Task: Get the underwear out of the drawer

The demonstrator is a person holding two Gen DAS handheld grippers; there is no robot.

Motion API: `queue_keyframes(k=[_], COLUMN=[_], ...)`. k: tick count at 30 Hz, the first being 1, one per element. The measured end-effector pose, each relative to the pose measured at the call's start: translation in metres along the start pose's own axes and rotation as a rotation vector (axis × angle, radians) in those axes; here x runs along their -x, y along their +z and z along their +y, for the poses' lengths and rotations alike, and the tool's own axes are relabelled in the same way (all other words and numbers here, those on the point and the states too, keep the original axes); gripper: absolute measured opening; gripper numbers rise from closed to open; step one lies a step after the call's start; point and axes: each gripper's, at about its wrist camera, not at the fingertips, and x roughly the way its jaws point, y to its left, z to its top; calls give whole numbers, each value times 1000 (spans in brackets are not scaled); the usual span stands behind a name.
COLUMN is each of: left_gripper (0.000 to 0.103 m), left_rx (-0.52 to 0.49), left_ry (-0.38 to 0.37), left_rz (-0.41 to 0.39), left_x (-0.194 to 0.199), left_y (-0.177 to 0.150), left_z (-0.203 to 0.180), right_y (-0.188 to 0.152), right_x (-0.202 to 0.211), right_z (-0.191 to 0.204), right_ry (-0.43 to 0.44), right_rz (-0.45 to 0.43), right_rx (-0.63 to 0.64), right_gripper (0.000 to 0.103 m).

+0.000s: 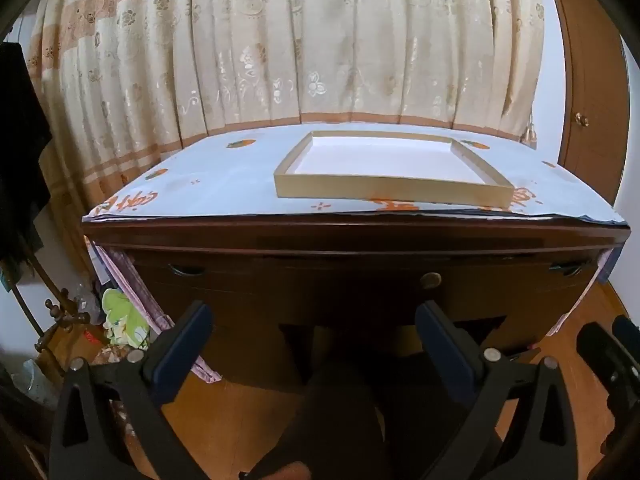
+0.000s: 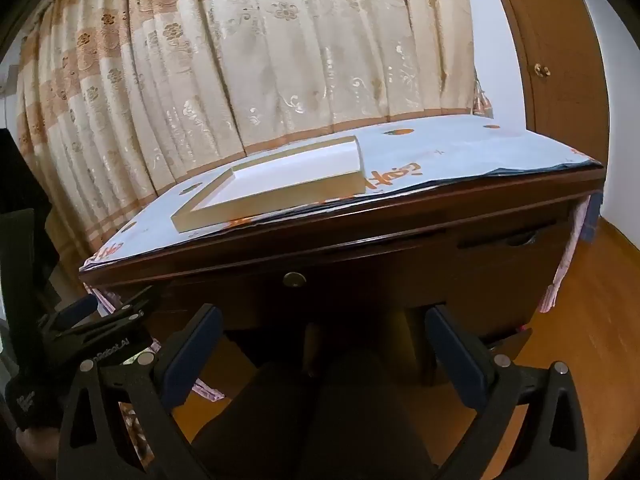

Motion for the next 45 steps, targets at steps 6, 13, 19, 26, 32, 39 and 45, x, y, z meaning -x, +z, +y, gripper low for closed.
queue_keyframes(k=[6,13,19,26,32,39,45], left_gripper=[103,103,103,103,103,103,103], left_rx=[3,-3,-6,-3,-3,-3,-4], left_ry=[-8,3,8,8,8,8,8], left_rz=[34,35,35,55,56,56,57], left_x=[-1,-4,-3,-3,-3,-3,-4], left_y=[0,-4,-8,-8,-8,-8,-8], left_z=[-1,-3,-5,-2,-2,-3,-4], right_y=[-1,0,1,2,2,2,3], right_x=[-3,3,0,-4,-4,-4,1], right_z=[10,13,12,7,8,6,3], right_ry=[17,64,42,28,27,22,-19], right_rz=[-6,-8,7,24,24,21,-4], right_rx=[33,45,36,18,20,22,13], right_gripper=[102,103,102,102,103,102,102])
